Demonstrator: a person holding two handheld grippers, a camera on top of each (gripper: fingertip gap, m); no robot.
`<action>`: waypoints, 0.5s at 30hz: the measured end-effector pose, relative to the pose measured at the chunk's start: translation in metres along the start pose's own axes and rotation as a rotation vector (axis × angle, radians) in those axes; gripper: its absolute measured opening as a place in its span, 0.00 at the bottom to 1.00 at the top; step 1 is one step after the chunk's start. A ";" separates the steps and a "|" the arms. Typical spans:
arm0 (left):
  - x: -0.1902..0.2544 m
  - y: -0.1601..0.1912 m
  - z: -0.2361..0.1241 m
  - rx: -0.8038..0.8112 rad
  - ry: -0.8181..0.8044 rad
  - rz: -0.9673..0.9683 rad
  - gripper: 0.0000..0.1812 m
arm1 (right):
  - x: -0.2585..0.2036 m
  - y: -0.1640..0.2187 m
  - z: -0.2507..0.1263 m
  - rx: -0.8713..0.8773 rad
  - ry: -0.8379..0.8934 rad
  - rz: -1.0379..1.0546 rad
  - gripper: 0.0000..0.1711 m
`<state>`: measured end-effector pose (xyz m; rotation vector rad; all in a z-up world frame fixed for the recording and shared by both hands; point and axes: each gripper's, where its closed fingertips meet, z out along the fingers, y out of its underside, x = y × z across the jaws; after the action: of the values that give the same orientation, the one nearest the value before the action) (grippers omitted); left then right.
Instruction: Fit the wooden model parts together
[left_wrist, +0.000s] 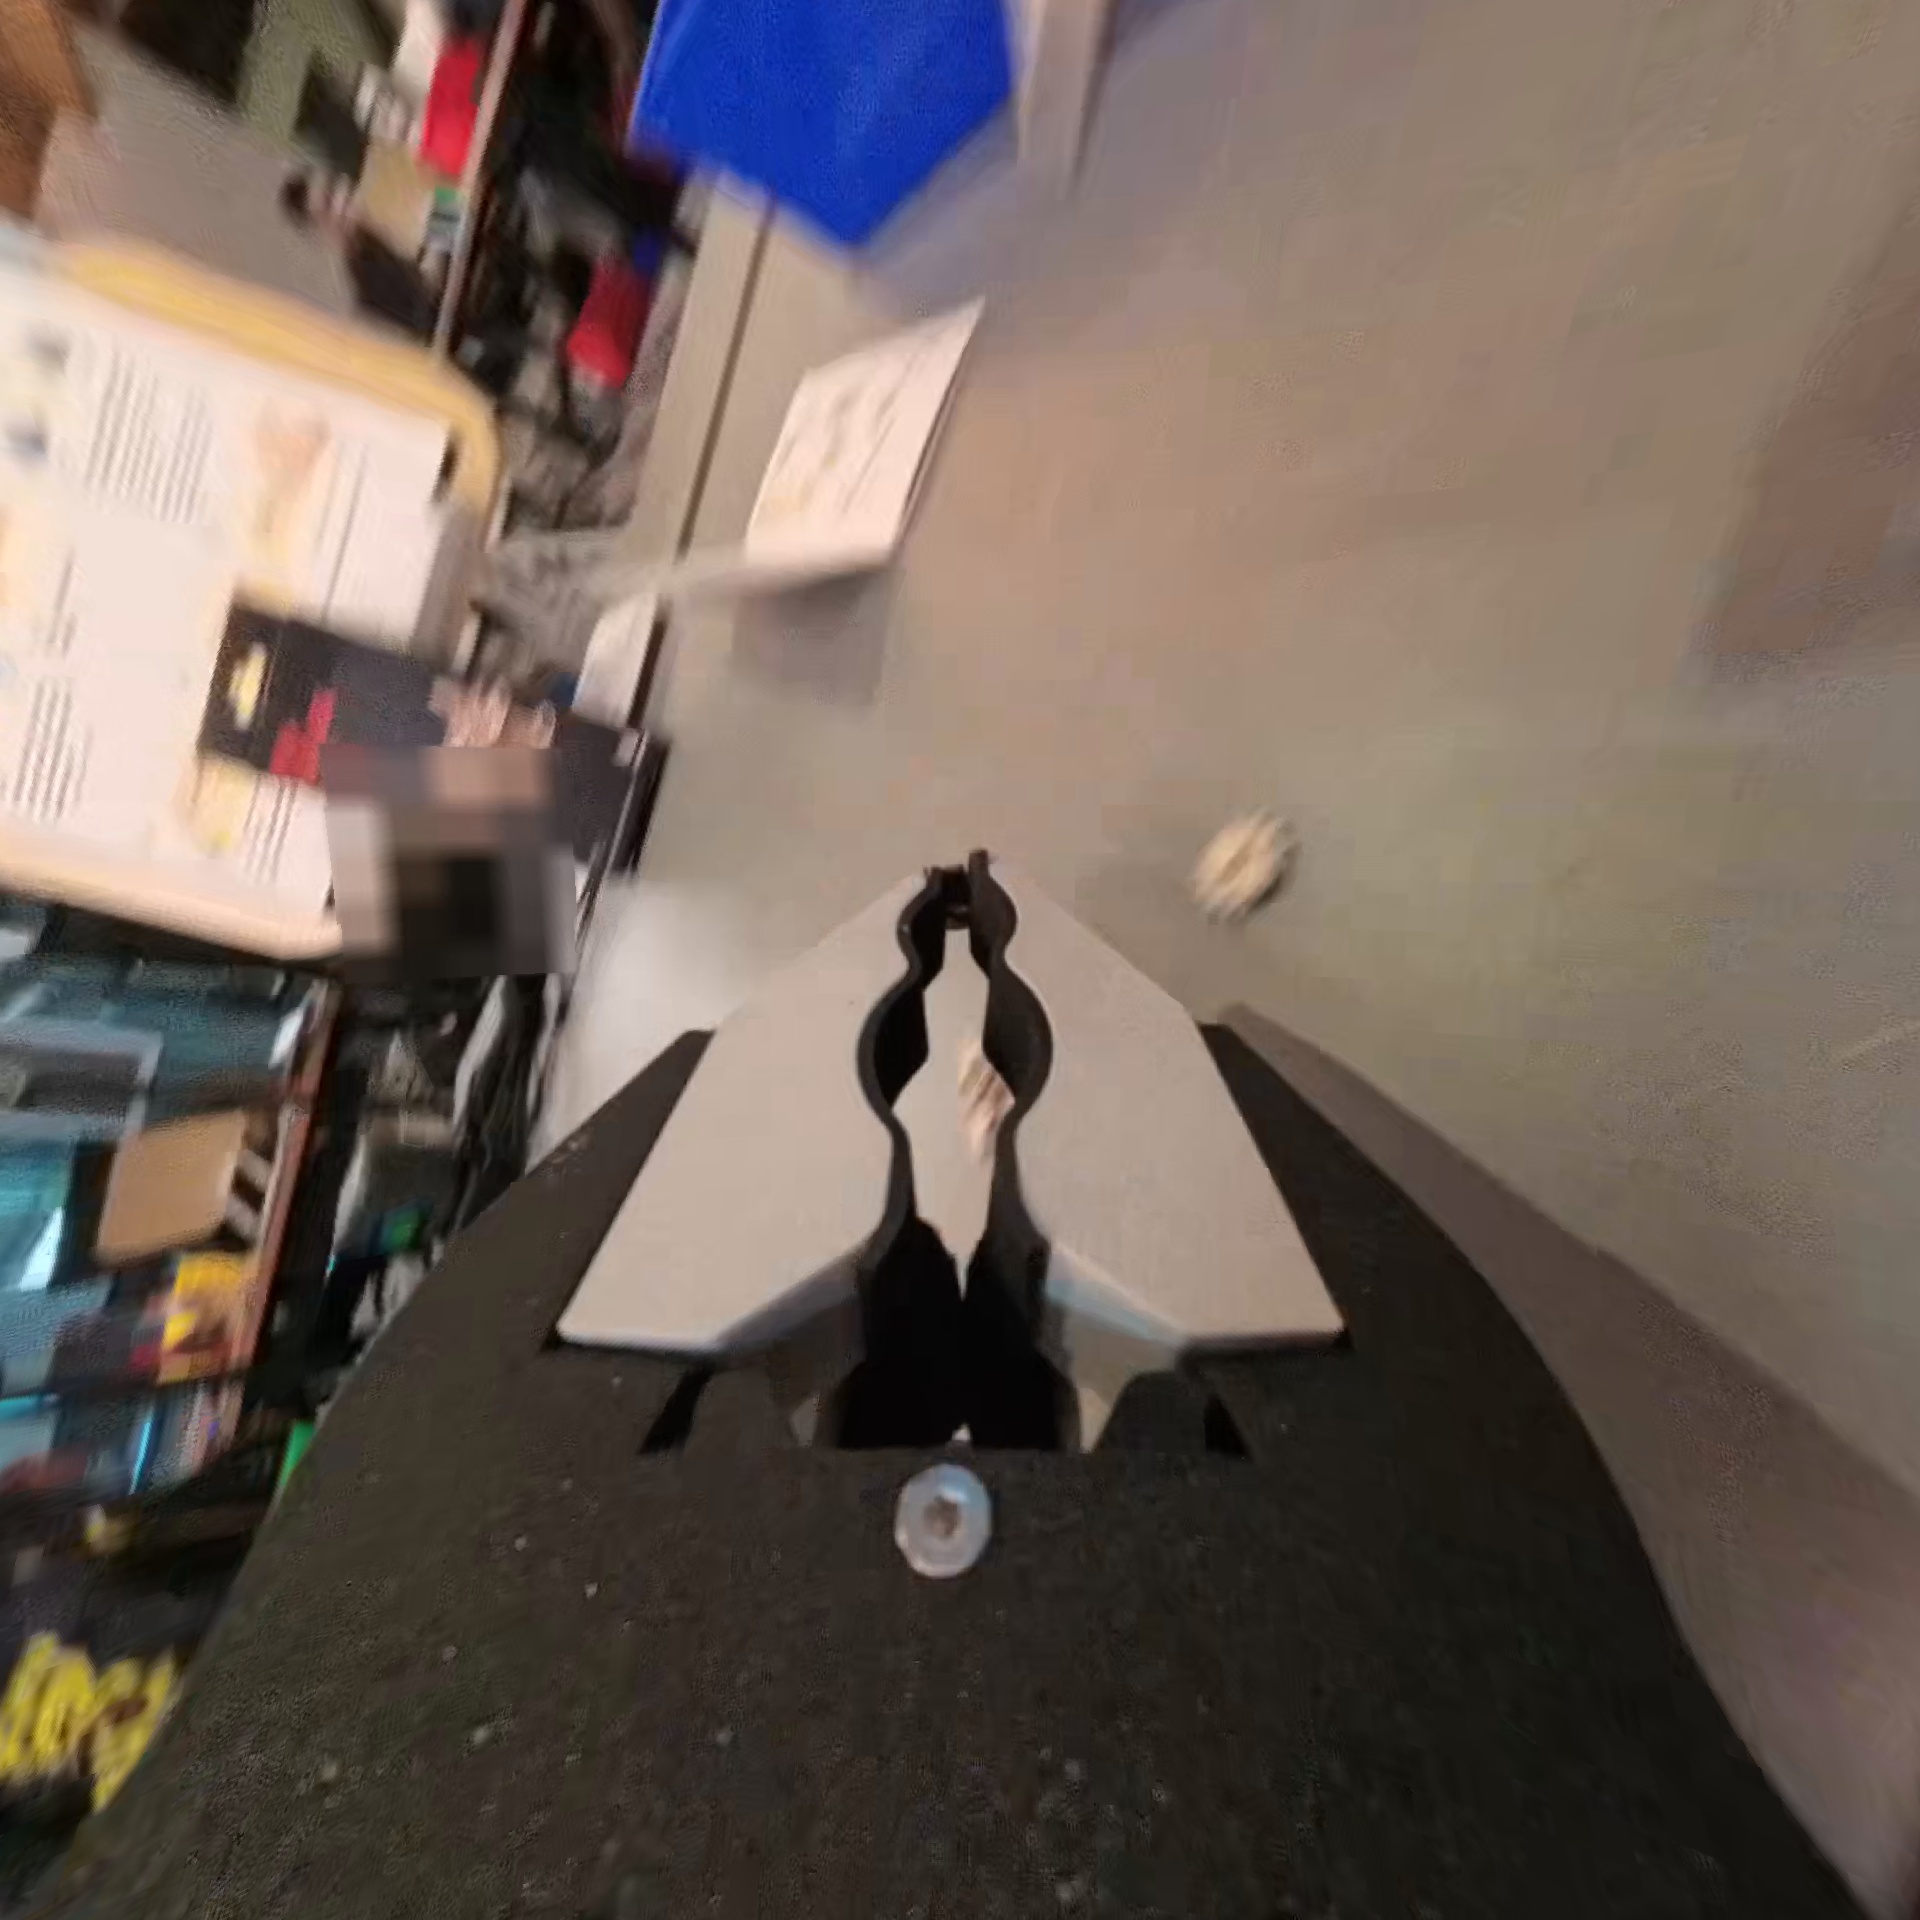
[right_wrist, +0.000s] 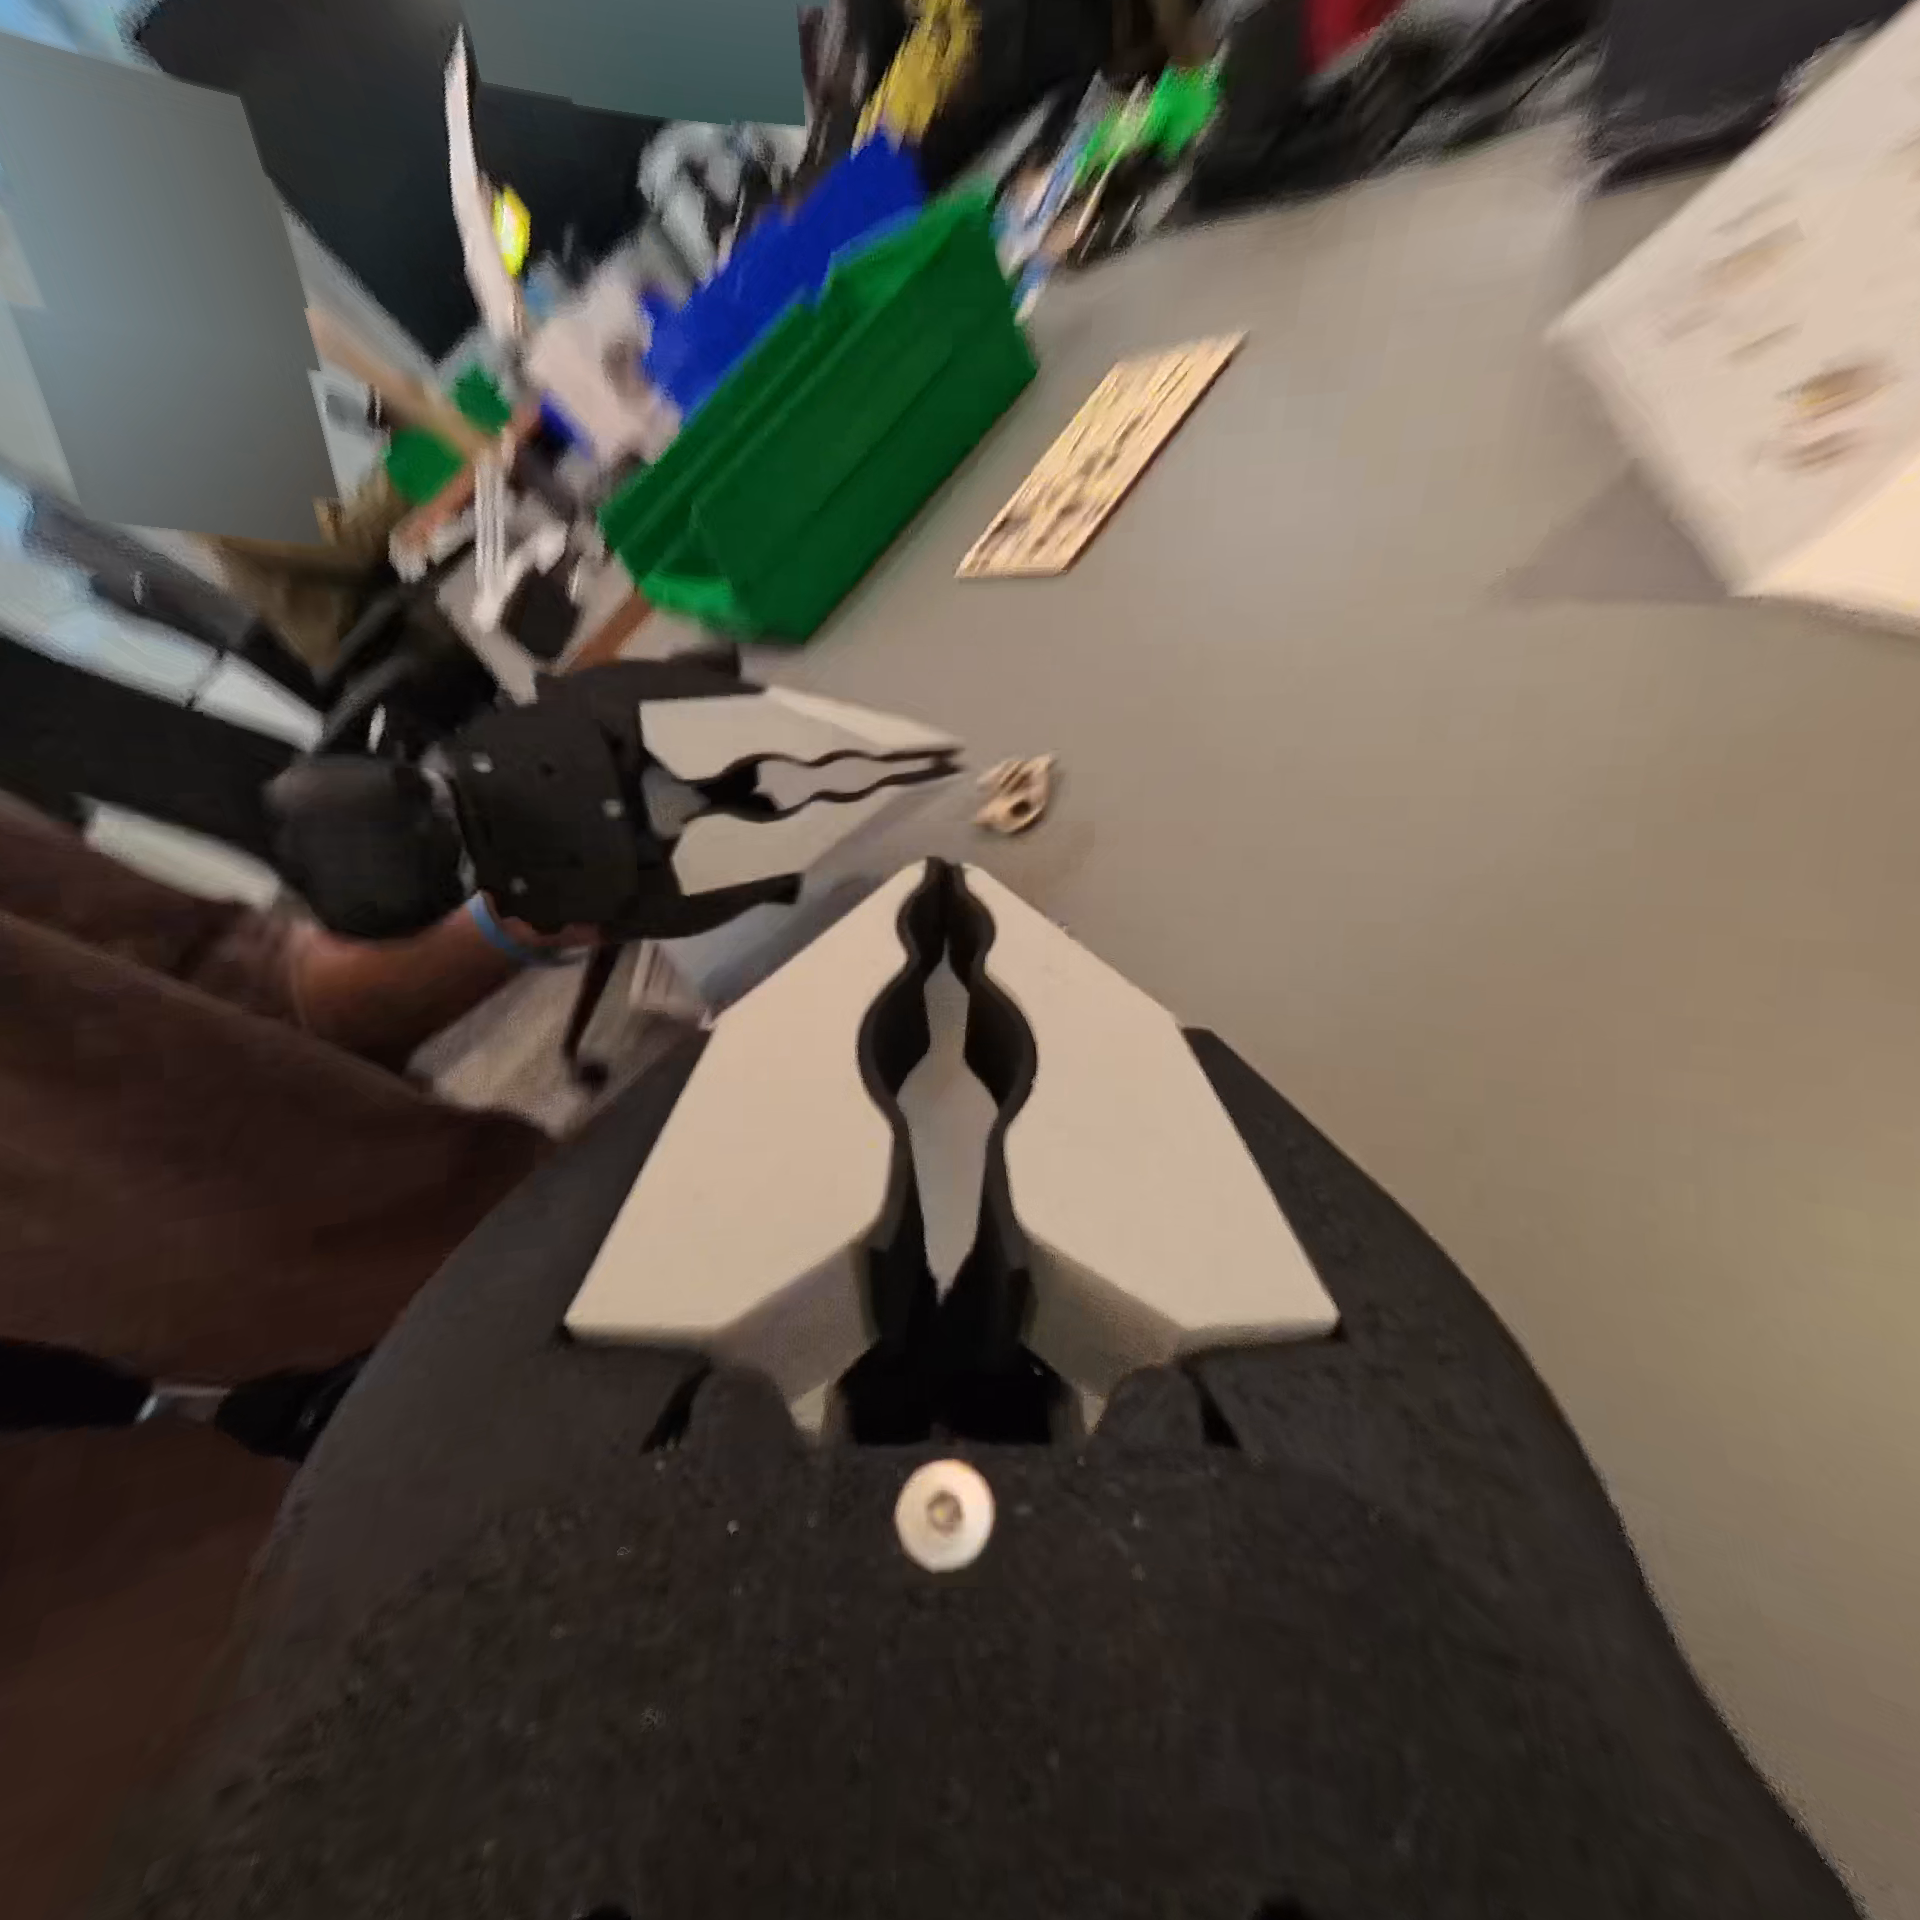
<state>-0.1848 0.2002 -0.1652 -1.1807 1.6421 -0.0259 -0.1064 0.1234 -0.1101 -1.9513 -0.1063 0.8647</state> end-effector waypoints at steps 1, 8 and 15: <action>-0.012 0.009 -0.004 0.044 0.021 -0.141 0.01 | 0.012 -0.010 -0.017 0.048 0.031 0.011 0.00; 0.011 -0.067 -0.015 0.322 0.341 -0.610 0.01 | -0.005 0.020 0.007 -0.074 -0.089 -0.128 0.00; -0.011 -0.093 -0.028 0.499 0.856 -1.655 0.01 | -0.023 -0.004 0.019 0.117 0.009 -0.610 0.09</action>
<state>-0.1435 0.1462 -0.0947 -1.8694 0.6741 -2.0320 -0.1345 0.1301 -0.1004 -1.6683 -0.5974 0.4433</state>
